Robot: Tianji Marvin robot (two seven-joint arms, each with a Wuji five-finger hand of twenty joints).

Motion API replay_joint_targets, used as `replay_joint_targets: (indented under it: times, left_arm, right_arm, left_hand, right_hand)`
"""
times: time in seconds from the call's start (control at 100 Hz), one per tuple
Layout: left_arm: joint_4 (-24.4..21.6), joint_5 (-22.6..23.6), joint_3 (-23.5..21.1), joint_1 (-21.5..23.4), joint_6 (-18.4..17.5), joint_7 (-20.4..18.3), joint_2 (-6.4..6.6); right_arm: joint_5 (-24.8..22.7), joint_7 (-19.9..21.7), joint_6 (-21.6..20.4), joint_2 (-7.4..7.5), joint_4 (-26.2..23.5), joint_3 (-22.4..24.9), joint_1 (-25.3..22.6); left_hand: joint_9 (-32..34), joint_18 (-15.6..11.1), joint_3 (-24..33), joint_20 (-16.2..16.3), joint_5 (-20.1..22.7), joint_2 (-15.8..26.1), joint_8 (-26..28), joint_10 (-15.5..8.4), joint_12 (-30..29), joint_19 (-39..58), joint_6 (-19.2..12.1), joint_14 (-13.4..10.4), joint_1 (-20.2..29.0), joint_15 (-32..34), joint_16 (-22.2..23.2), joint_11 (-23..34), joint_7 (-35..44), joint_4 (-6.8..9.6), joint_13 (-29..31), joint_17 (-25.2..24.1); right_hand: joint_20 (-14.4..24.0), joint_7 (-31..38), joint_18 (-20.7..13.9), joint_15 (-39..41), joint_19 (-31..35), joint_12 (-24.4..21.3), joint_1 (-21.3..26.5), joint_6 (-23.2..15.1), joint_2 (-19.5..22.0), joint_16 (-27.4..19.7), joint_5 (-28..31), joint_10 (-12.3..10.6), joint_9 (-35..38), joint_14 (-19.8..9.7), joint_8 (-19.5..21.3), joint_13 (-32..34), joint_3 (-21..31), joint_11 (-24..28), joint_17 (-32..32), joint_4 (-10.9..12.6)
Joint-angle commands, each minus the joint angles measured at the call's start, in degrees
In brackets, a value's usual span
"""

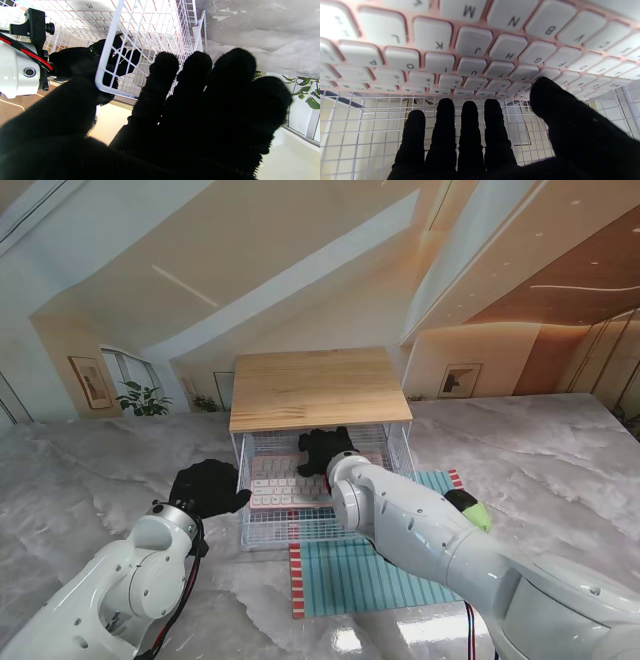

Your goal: Unroll the mouse pad and set up the keyboard and mouse from the tabletop organizer

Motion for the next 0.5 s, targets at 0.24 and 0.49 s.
replay_joint_targets:
  times: [0.24, 0.49]
  left_arm:
    - [0.24, -0.77, 0.31, -0.11, -0.12, -1.33, -0.09]
    - [0.15, -1.32, 0.19, -0.15, -0.29, -1.85, -0.06]
  right_arm:
    - [1.52, 3.12, -0.76, -0.41, 0.86, -0.71, 0.79]
    - [3.51, 5.69, -1.16, -0.69, 1.9, -0.92, 1.29]
  left_hand:
    - [2.92, -0.57, 3.25, -1.0, 1.36, -2.24, -1.38, 2.11, 0.45, 2.85, 1.09, 3.32, 3.73, 1.68, 0.53, 1.18, 2.25, -1.51, 3.02, 1.97]
    - [3.6, -0.41, 3.66, -1.31, 1.46, -2.36, -1.64, 2.19, 0.57, 3.19, 1.33, 3.32, 4.17, 1.84, 0.56, 1.43, 3.49, -1.71, 3.76, 2.66]
  right_hand:
    - [-2.53, 1.84, -1.39, -0.72, -2.57, -0.36, -2.38, -1.7, 2.76, -0.46, -1.88, -2.05, 0.4, -2.11, -1.11, -1.75, -2.65, -0.41, -3.39, 0.68]
    - [-4.03, 1.01, 0.21, -1.58, -4.03, -1.24, -2.92, -3.31, 3.33, -0.86, 2.67, -3.24, 6.68, -3.24, -0.86, -0.51, -4.07, -3.08, -5.78, 0.69]
